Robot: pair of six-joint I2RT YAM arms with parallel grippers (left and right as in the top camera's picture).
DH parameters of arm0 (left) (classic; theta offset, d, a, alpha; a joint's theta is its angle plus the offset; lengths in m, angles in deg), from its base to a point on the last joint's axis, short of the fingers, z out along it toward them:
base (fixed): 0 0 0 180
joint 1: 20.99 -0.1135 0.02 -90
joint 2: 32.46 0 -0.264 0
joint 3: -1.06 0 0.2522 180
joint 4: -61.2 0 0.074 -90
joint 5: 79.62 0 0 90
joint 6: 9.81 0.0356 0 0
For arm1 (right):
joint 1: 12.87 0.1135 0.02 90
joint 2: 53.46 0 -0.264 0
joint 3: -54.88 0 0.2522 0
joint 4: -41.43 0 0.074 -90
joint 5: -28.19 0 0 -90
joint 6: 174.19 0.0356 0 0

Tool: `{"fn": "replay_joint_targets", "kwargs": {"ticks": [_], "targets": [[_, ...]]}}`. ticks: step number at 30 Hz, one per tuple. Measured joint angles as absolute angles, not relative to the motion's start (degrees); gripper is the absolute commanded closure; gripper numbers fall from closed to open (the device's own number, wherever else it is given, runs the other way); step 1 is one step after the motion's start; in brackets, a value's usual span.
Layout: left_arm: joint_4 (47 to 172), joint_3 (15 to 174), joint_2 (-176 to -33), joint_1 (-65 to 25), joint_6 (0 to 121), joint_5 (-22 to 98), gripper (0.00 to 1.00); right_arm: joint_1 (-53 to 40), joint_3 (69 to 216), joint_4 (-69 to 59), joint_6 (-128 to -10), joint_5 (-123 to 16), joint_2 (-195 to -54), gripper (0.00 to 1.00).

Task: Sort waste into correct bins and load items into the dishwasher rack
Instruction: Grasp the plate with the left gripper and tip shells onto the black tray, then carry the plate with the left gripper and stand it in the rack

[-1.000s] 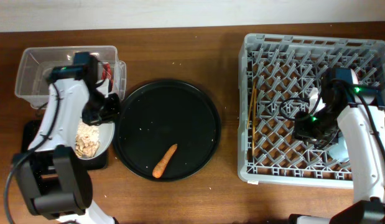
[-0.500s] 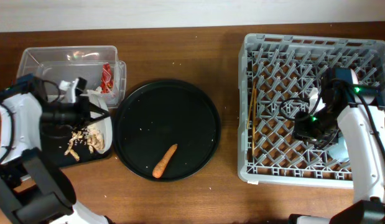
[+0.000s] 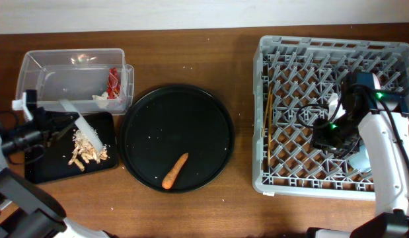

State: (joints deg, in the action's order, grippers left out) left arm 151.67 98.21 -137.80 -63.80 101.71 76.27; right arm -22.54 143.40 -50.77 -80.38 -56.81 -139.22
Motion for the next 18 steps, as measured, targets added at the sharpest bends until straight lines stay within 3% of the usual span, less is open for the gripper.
{"fn": "replay_joint_targets", "kwargs": {"ticks": [18], "targets": [[156.59,98.17,-137.78,-66.40,108.53,83.70,1.00,-22.54,143.40,-50.70,-80.40,-57.42,-139.22,0.51]]}}
